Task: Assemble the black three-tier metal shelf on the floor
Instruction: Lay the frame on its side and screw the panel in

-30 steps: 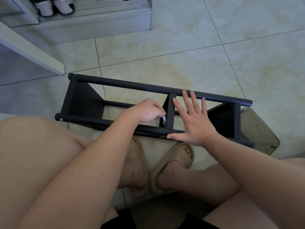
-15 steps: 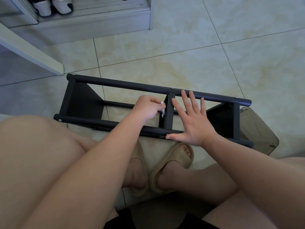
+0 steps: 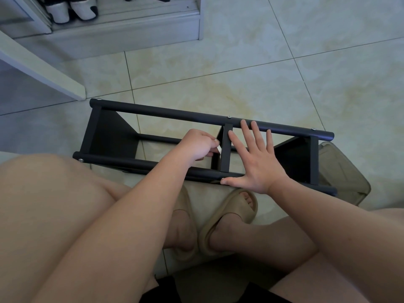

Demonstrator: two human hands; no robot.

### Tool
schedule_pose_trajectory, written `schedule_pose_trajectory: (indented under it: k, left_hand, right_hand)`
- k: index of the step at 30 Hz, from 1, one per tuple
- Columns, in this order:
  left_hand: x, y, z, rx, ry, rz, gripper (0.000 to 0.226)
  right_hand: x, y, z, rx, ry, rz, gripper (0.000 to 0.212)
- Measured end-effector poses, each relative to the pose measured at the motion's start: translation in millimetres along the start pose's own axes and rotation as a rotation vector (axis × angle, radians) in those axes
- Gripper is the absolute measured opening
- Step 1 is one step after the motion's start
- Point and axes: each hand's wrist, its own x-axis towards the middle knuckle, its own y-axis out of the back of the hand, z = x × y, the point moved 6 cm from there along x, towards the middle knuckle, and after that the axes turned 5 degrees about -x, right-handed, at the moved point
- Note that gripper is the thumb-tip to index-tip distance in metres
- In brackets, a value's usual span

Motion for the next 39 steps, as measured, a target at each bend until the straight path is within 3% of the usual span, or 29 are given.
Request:
schedule_pose_trajectory:
  k: [12, 39]
  left_hand:
    - [-0.3, -7.6, -3.7, 0.020, 0.087, -0.029, 0.011]
    - [-2.3, -0.5, -3.8, 0.281, 0.011, -0.242, 0.023]
  right_hand:
    - [0.0, -0.1, -0.6, -0.003, -0.003, -0.011, 0.123]
    - [0.3, 0.8, -0.8, 0.002, 0.002, 0.022, 0.122]
